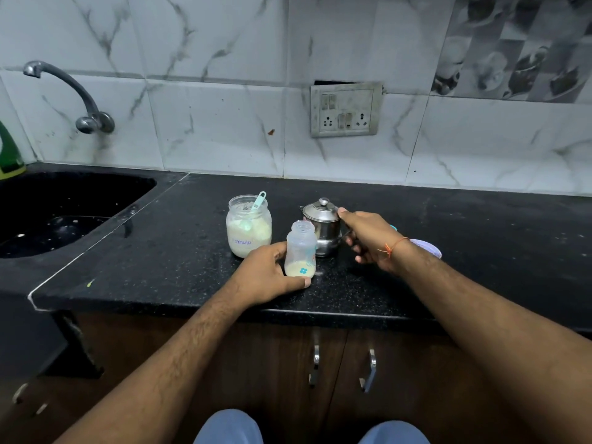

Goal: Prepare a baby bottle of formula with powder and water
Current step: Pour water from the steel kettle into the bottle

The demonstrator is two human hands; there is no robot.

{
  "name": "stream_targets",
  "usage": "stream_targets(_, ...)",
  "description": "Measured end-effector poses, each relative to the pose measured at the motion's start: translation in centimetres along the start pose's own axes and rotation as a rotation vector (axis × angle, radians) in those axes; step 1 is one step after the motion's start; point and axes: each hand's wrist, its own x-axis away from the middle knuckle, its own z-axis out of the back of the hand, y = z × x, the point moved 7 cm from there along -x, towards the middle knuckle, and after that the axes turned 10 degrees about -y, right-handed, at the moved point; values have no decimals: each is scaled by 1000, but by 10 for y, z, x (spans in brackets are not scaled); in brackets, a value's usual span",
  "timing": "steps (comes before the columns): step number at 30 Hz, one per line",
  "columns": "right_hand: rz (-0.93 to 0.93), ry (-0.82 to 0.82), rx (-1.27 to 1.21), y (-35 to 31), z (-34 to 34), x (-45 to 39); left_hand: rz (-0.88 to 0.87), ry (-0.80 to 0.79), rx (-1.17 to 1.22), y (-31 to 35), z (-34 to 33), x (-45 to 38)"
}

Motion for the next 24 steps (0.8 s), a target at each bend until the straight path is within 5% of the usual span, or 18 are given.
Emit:
stream_targets(10, 220, 167, 7, 1, 12, 14, 3, 30, -28, 3, 0, 5)
stream_targets(24, 179, 115, 174, -57, 53, 66, -1, 53, 1, 1, -1, 6)
